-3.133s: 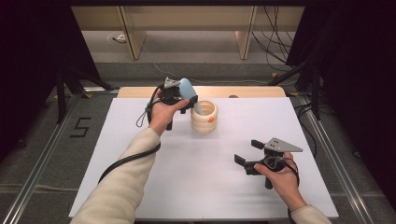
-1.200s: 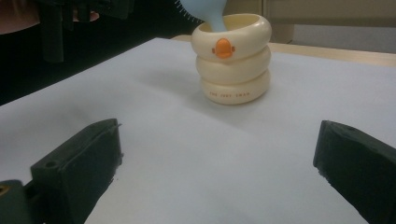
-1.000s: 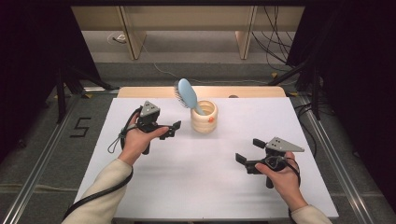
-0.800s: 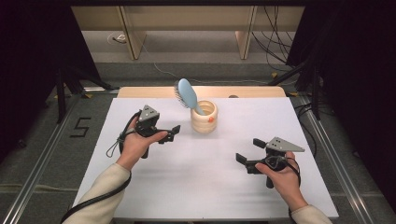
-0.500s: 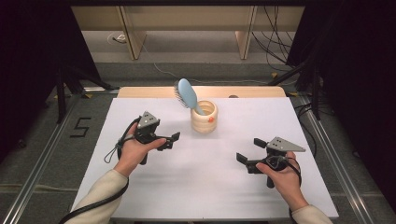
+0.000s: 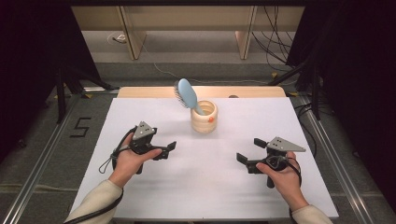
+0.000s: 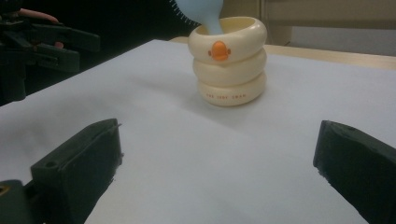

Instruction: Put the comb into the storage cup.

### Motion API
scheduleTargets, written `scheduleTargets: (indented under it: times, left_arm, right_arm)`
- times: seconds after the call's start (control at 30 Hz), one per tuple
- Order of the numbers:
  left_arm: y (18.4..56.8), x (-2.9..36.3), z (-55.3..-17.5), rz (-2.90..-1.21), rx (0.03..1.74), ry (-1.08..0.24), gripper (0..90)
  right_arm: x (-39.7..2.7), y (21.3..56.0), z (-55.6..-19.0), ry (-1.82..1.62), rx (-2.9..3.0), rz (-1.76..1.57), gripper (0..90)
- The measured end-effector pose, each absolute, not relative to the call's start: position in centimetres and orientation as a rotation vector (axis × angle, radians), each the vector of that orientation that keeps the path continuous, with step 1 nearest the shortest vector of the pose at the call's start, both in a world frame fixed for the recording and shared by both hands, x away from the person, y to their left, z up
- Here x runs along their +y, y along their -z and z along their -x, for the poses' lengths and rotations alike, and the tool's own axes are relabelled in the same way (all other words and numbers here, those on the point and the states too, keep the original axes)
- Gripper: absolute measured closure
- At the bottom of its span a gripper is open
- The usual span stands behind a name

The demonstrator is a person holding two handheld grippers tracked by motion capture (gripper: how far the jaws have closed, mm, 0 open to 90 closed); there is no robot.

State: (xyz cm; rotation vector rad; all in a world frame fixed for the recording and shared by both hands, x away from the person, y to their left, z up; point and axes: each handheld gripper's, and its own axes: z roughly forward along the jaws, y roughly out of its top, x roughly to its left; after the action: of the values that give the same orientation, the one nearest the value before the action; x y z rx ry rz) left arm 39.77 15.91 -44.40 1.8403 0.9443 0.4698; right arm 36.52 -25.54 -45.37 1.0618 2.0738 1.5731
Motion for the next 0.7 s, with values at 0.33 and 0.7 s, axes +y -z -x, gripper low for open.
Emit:
scheduleTargets:
  times: [0.33,0.7]
  left_arm:
    - [44.9,16.9,-38.6,-1.843,0.940,-0.491,5.3]
    - [45.7,18.3,-37.6,-1.860,0.948,-0.539,5.5]
  right_arm:
    - [-25.6,45.4,-36.5,-1.567,2.077,-1.058,1.9]
    - [-25.5,45.5,-36.5,-1.555,2.091,-1.047,1.9]
